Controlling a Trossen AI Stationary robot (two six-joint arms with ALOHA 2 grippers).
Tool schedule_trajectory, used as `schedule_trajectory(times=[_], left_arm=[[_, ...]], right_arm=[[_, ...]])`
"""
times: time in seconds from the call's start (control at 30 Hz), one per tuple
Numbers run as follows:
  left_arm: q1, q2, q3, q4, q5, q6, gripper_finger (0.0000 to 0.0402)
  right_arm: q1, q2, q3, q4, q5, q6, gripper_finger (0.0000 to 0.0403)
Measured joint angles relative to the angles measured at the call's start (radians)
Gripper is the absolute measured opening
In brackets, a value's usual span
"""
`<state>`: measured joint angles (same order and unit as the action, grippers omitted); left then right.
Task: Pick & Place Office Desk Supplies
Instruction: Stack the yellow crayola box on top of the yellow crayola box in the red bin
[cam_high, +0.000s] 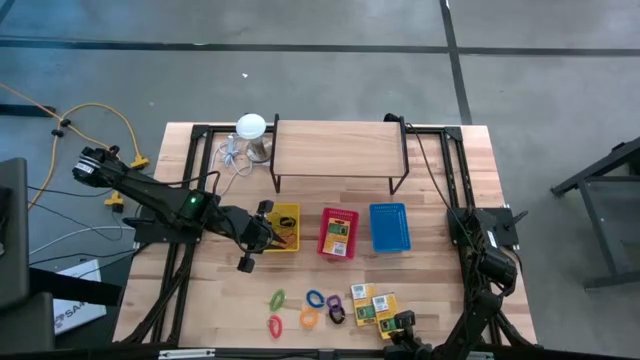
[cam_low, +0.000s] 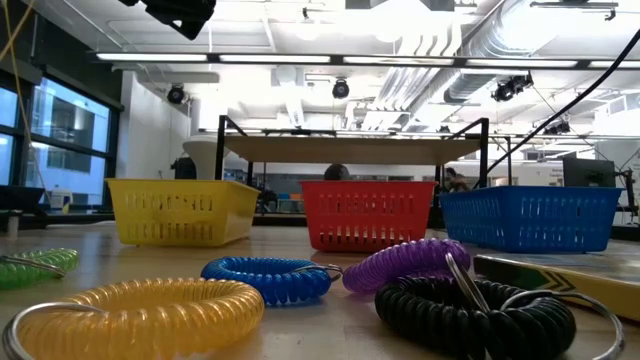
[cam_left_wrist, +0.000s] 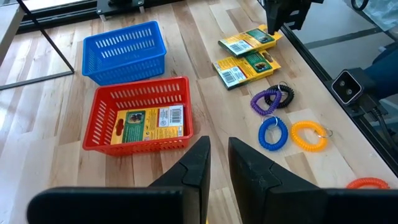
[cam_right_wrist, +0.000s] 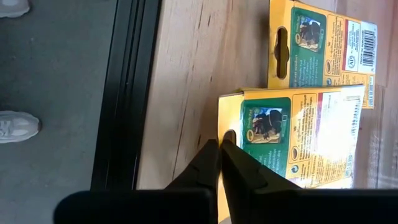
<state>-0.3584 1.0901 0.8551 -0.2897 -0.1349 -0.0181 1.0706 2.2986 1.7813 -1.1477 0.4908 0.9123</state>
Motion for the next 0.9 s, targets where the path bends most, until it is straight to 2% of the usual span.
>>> schedule_trajectory(times=[0.57, 0.9], left_arm=[[0.0, 0.0, 0.0, 0.0, 0.0, 0.0, 0.0054], [0.0, 0.0, 0.0, 0.0, 0.0, 0.0, 0.0054]], right_arm=[[0.0, -0.004, 0.0, -0.05, 0.008, 0.005, 0.0002], [0.003, -0.083, 0.001, -0.142, 0.061, 0.011, 0.0002]])
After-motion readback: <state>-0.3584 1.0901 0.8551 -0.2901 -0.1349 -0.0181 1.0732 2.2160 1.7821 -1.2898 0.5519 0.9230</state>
